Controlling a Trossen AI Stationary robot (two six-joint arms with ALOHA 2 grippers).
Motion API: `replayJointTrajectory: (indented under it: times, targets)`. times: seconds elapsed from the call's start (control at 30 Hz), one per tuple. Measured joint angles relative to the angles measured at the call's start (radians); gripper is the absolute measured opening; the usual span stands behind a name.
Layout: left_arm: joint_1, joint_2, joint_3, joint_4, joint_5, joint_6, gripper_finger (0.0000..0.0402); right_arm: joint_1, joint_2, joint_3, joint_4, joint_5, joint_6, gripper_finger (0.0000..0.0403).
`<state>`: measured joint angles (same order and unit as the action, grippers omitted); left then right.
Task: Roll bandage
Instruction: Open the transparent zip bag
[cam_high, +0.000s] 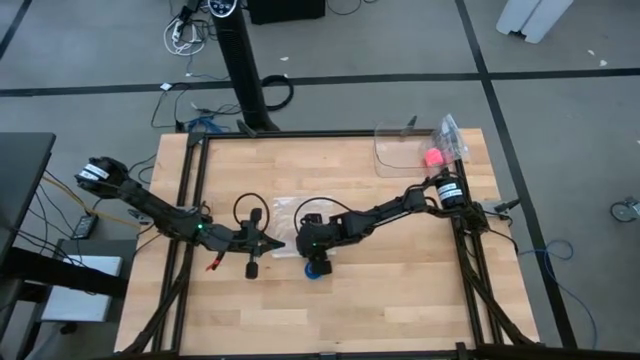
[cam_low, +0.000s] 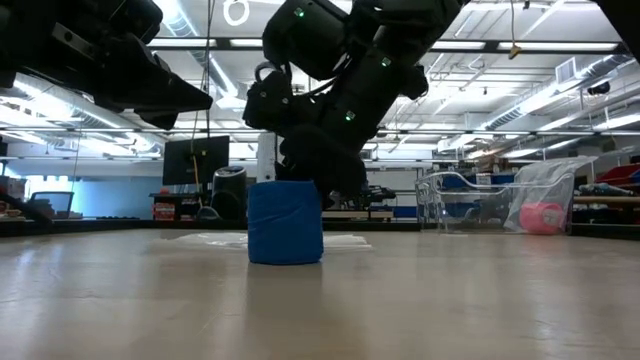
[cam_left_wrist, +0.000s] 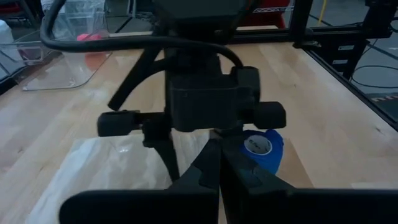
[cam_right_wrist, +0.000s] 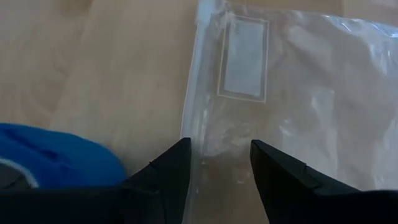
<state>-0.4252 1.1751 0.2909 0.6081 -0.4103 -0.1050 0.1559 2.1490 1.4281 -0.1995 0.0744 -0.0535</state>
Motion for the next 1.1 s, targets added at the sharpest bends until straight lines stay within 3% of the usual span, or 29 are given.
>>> replayJointTrajectory:
  times: [0.17,0.4,0.6,0.9,1.0,1.1]
  targets:
    - [0.000,0.000,0.000,0.001,0.000,-0.004,0.0005,0.010,-0.002,0.001,-0.014,0.002,0.007,0.0172]
    - [0.000,0.000,0.000,0.001,0.003,-0.009,0.0005,0.034,-0.099,-0.002,-0.134,0.154,-0.019,0.0179]
    - [0.000,0.000,0.000,0.000,0.003,-0.011,0.0005,0.034,-0.136,-0.007,-0.272,0.097,-0.004,0.0187]
    - [0.000,0.000,0.001,0.003,0.026,-0.012,0.0005,0.049,-0.103,-0.075,-0.208,0.027,0.016,0.0178]
    - [0.000,0.000,0.001,0.003,0.028,-0.012,0.0005,0.048,-0.095,-0.079,-0.190,0.025,0.021,0.0159]
    - [0.000,0.000,0.001,0.009,0.028,-0.012,0.0005,0.046,-0.094,-0.079,-0.190,0.028,0.019,0.0114]
